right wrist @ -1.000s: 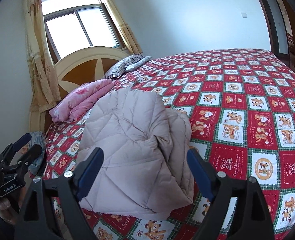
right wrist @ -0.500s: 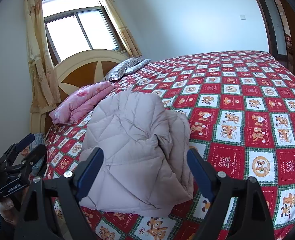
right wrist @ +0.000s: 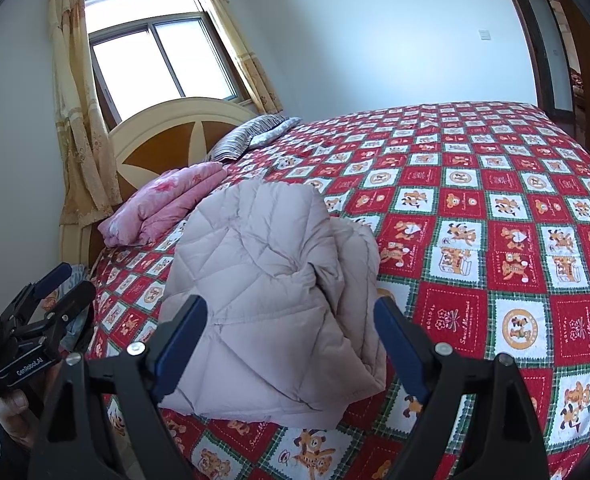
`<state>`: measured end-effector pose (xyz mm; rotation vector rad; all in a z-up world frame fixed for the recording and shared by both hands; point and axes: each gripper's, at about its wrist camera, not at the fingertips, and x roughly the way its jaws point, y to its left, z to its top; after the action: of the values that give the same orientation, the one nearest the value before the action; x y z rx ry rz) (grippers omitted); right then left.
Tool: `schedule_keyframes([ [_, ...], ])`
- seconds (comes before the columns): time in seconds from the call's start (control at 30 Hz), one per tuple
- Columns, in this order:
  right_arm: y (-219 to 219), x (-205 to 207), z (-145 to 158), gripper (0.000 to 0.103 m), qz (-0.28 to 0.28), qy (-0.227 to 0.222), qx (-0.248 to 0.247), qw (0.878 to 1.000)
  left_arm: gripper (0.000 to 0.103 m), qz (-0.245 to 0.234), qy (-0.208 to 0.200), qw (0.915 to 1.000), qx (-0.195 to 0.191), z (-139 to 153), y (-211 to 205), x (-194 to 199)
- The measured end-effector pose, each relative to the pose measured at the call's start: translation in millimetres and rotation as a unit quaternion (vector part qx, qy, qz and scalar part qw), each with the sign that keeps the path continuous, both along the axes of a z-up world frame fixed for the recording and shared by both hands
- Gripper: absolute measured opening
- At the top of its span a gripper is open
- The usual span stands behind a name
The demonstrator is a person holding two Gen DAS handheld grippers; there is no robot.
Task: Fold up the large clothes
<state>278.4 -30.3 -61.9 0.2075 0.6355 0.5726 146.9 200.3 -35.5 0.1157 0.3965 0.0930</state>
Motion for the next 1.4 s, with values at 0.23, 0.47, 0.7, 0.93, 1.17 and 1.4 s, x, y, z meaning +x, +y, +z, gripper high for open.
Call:
schedule_keyframes([
  [0.23, -0.6, -0.5, 0.0, 0.088, 0.001, -0.001, 0.001, 1.0, 0.094, 0.003, -0.001, 1.0, 0.0, -0.2, 1.0, -0.7],
  [0.47, -0.4, -1.4, -0.8, 0.088, 0.001, 0.002, 0.001, 1.0, 0.094, 0.004, 0.001, 1.0, -0.002, -1.1, 1.8, -0.4],
  [0.7, -0.4, -1.8, -1.0, 0.088, 0.001, 0.003, 0.001, 1.0, 0.094, 0.005, 0.006, 1.0, -0.001, -3.8, 1.4, 2.0],
  [0.93, -0.3, -2.0, -1.0, 0.088, 0.001, 0.002, 0.002, 1.0, 0.094, 0.007, 0.01, 0.9999, -0.008, -4.1, 3.4, 3.9],
  [1.17, 0.8, -2.5, -1.2, 0.088, 0.001, 0.002, 0.002, 1.0, 0.094, 0.008, 0.004, 1.0, -0.003, -1.6, 2.1, 3.9],
  [1.4, 2.5, -5.5, -0.7, 0.088, 0.003, 0.002, 0.004, 1.0, 0.094, 0.007, 0.001, 1.0, 0.004, -1.4, -0.2, 1.6],
])
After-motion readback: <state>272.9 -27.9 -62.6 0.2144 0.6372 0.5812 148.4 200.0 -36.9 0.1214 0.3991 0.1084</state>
